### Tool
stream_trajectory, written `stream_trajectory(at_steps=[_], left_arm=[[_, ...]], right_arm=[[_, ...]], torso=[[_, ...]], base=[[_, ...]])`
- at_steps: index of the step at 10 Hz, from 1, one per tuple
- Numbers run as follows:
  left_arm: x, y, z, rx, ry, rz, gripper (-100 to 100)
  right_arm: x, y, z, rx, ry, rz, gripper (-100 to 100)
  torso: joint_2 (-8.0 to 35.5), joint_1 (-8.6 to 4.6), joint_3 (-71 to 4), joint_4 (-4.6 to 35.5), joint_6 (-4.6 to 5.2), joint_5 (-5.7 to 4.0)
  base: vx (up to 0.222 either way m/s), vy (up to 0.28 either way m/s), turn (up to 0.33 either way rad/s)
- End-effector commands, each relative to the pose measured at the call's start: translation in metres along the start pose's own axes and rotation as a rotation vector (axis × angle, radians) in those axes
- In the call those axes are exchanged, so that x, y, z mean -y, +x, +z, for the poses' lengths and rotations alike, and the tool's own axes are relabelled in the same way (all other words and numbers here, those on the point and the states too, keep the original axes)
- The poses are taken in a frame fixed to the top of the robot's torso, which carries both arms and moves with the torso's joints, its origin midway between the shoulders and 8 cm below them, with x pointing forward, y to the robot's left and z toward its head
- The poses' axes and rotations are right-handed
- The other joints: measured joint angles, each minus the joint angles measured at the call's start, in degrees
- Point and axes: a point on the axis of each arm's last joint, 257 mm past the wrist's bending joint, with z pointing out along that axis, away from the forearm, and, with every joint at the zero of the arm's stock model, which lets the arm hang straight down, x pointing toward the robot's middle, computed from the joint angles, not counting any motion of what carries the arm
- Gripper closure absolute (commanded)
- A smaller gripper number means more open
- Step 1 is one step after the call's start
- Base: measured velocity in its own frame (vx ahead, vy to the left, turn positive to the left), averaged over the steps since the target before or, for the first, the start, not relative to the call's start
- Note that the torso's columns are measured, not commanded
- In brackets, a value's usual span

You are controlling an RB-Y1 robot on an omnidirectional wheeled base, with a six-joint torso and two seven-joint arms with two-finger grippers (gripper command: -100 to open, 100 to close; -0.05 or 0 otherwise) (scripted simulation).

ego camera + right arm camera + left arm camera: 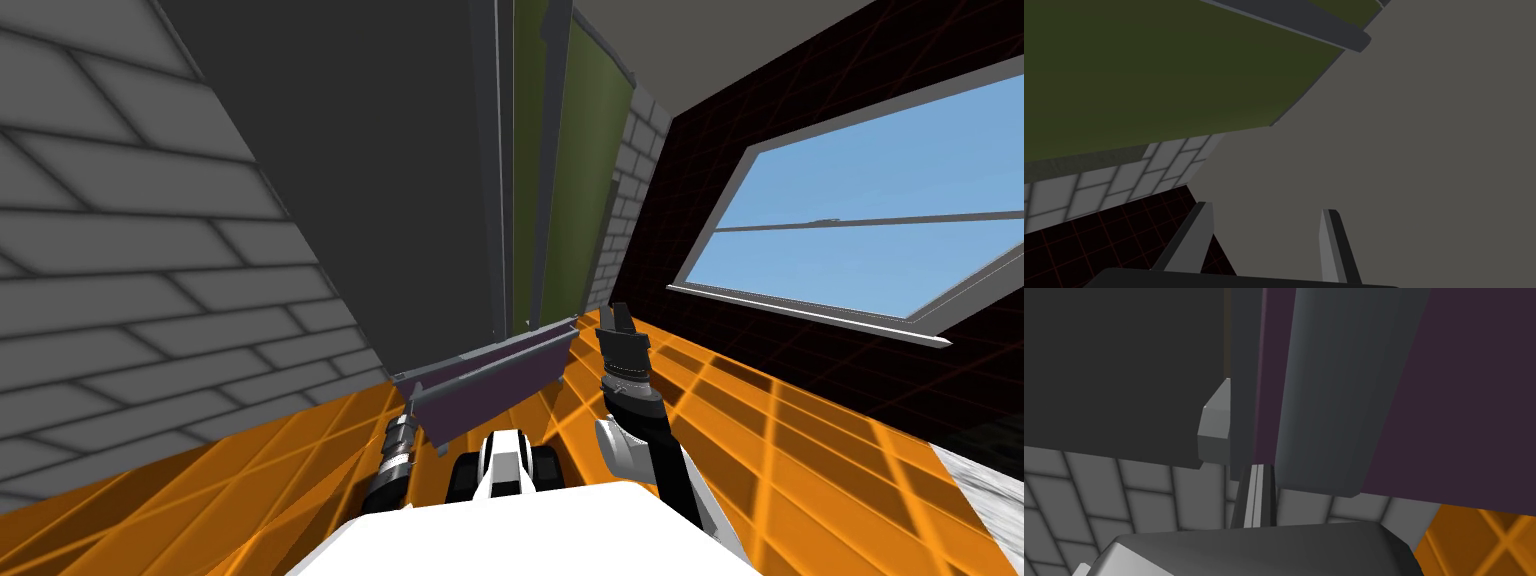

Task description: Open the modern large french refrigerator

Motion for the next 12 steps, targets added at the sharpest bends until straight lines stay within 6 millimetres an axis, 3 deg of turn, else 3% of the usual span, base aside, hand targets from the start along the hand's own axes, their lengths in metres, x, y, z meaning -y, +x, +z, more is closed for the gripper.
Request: stream_trajectory(at_steps=[1,3,4,6,7,8,12], left_arm=[[-0.020,0.012,-0.016,0.005,-0.057,-0.021,-100],[-0.026,0.021,-0.021,0.015,-0.068,-0.046,-100],[-0.030,0.027,-0.024,0.021,-0.074,-0.062,-100],[-0.024,0.023,-0.012,0.015,-0.065,-0.054,-100],[-0.023,0.023,-0.017,0.016,-0.061,-0.054,-100],[-0.023,0.023,-0.016,0.016,-0.063,-0.054,100],[-0.021,0.028,-0.011,0.004,-0.067,-0.053,100]], right_arm=[[0.000,0.000,0.000,0.000,0.000,0.000,0],[0.000,0.000,0.000,0.000,0.000,0.000,0],[0.000,0.000,0.000,0.000,0.000,0.000,0],[0.000,0.000,0.000,0.000,0.000,0.000,0],[0.000,0.000,0.000,0.000,0.000,0.000,0],[0.000,0.000,0.000,0.000,0.000,0.000,0],[0.000,0.000,0.000,0.000,0.000,0.000,0]], torso=[[-0.07,0.02,-0.08,-0.01,-0.01,-0.01],[-0.01,-0.06,-0.05,0.04,-0.02,-0.08],[0.39,-0.26,0.04,0.44,-0.29,-0.62],[1.14,-0.52,0.38,0.83,-0.55,-1.06],[1.21,-0.55,0.42,0.88,-0.57,-1.09],[1.28,-0.60,0.44,0.88,-0.58,-1.10],[1.30,-0.40,0.50,0.72,-0.58,-0.88]], base=[[0.006,-0.003,0.018],[0.014,-0.012,-0.033],[0.017,-0.020,-0.015],[0.026,0.002,0.014],[0.027,0.008,0.006],[0.005,0.005,0.012],[-0.167,-0.053,0.026]])
